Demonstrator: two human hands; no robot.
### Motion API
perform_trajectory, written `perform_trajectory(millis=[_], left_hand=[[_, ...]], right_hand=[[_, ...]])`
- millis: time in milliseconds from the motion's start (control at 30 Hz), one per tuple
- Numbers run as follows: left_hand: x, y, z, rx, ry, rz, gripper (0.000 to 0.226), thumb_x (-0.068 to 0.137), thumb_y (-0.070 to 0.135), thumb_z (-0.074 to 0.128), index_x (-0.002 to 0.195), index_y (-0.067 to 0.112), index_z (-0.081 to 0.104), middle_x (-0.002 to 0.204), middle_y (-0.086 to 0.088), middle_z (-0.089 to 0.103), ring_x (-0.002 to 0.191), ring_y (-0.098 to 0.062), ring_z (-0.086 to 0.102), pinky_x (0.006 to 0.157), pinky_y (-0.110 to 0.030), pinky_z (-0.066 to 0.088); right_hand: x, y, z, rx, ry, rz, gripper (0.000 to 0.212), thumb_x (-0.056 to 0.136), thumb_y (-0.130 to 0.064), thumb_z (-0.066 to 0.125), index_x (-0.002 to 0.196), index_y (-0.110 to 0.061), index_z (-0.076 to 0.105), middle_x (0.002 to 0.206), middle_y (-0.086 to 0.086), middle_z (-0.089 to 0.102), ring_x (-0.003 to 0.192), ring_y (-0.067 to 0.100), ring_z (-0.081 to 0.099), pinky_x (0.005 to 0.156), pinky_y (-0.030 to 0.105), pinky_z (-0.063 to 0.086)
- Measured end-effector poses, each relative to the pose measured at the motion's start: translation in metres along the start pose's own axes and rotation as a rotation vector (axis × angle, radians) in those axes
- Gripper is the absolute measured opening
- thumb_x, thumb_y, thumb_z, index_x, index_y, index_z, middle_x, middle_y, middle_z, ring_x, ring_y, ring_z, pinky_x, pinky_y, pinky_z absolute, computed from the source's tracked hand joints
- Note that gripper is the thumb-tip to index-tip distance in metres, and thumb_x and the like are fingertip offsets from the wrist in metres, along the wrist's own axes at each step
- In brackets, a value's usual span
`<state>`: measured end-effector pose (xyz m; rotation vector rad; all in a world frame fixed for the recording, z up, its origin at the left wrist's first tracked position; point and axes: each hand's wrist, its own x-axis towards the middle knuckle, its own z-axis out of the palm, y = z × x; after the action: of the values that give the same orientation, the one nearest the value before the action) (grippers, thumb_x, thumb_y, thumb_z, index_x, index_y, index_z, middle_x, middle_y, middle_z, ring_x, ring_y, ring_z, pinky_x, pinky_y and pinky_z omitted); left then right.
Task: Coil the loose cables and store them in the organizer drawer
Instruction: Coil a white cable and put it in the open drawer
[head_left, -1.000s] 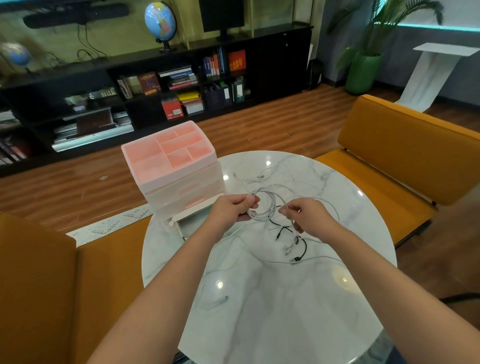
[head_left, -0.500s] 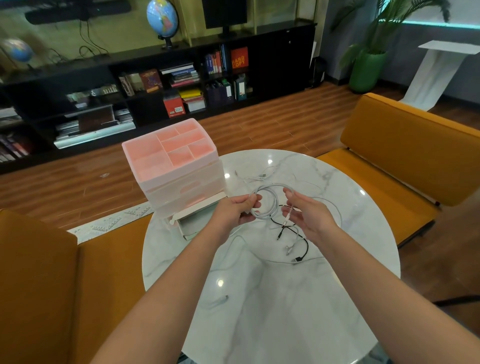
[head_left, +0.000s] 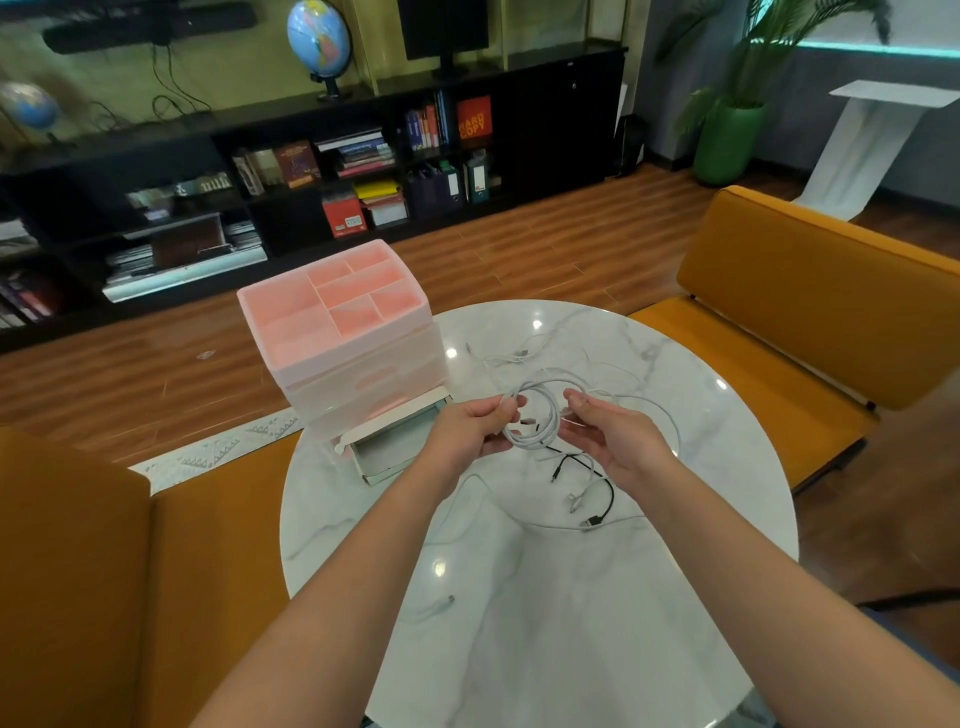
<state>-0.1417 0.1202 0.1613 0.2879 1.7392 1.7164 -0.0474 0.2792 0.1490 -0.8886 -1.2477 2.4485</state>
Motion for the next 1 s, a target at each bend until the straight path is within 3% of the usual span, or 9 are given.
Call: perform_trajectory(millis=[167, 267, 367, 500, 700, 800, 900, 1000], left_hand=[[0.003, 0.002, 0.003, -0.029, 0.039, 0.004, 0.018, 0.092, 0.016, 0.064, 0.106, 0.011, 0.074, 0.08, 0.006, 0.074, 0.073, -0.006, 0.069, 0.071, -0.019, 0.057], [0.006, -0.001, 0.005, 0.004, 0.105, 0.043, 0.021, 0.09, 0.014, 0.067, 0.11, 0.007, 0.072, 0.08, 0.002, 0.073, 0.074, -0.011, 0.067, 0.072, -0.021, 0.059], [0.007, -0.005, 0.009, 0.059, 0.133, 0.064, 0.023, 0.089, 0.015, 0.069, 0.111, 0.008, 0.072, 0.086, -0.004, 0.071, 0.077, -0.015, 0.065, 0.074, -0.022, 0.059], [0.008, -0.004, 0.009, 0.046, 0.106, 0.064, 0.019, 0.089, 0.016, 0.069, 0.107, 0.011, 0.074, 0.08, 0.0, 0.071, 0.074, -0.012, 0.065, 0.071, -0.021, 0.058], [0.01, 0.002, 0.013, 0.072, 0.07, 0.081, 0.021, 0.09, 0.015, 0.068, 0.109, 0.01, 0.073, 0.08, 0.001, 0.071, 0.068, -0.009, 0.065, 0.07, -0.019, 0.057], [0.011, 0.003, 0.015, 0.033, 0.095, 0.074, 0.023, 0.09, 0.015, 0.067, 0.111, 0.007, 0.072, 0.089, -0.001, 0.073, 0.076, -0.013, 0.068, 0.072, -0.019, 0.058], [0.015, 0.001, 0.012, 0.016, 0.157, 0.082, 0.024, 0.09, 0.018, 0.068, 0.112, 0.008, 0.072, 0.096, -0.01, 0.073, 0.086, -0.019, 0.068, 0.074, -0.021, 0.058], [0.016, -0.001, 0.011, -0.033, 0.219, 0.082, 0.026, 0.09, 0.02, 0.068, 0.112, 0.009, 0.072, 0.093, -0.004, 0.074, 0.087, -0.018, 0.07, 0.076, -0.022, 0.058]], right_hand=[[-0.002, -0.001, 0.0, -0.076, -0.094, 0.182, 0.023, 0.09, -0.022, 0.067, 0.11, -0.012, 0.073, 0.101, 0.002, 0.071, 0.086, 0.017, 0.062, 0.073, 0.026, 0.054], [-0.005, -0.004, 0.0, -0.133, -0.142, 0.285, 0.017, 0.087, -0.03, 0.067, 0.099, -0.02, 0.074, 0.089, -0.003, 0.063, 0.073, 0.013, 0.05, 0.062, 0.026, 0.043], [-0.007, -0.005, 0.005, -0.107, -0.181, 0.321, 0.022, 0.079, -0.031, 0.069, 0.097, -0.018, 0.07, 0.084, -0.001, 0.056, 0.063, 0.014, 0.045, 0.057, 0.027, 0.038], [-0.007, -0.008, 0.011, -0.06, -0.224, 0.363, 0.025, 0.081, -0.035, 0.07, 0.091, -0.012, 0.068, 0.073, 0.0, 0.055, 0.054, 0.013, 0.039, 0.055, 0.025, 0.034], [-0.004, -0.003, 0.019, -0.108, -0.197, 0.349, 0.015, 0.079, -0.023, 0.076, 0.085, -0.019, 0.063, 0.067, -0.005, 0.053, 0.05, 0.008, 0.03, 0.051, 0.021, 0.029], [-0.003, -0.003, 0.02, -0.069, -0.22, 0.316, 0.017, 0.08, -0.003, 0.072, 0.085, -0.014, 0.06, 0.074, -0.001, 0.053, 0.063, 0.009, 0.044, 0.052, 0.019, 0.043], [-0.002, -0.006, 0.015, -0.073, -0.235, 0.234, 0.035, 0.082, 0.005, 0.069, 0.113, -0.007, 0.061, 0.096, 0.006, 0.067, 0.087, 0.014, 0.062, 0.067, 0.022, 0.055], [-0.004, -0.004, 0.015, -0.126, -0.243, 0.207, 0.056, 0.077, 0.008, 0.073, 0.128, -0.005, 0.054, 0.101, 0.009, 0.071, 0.077, 0.013, 0.067, 0.074, 0.027, 0.057]])
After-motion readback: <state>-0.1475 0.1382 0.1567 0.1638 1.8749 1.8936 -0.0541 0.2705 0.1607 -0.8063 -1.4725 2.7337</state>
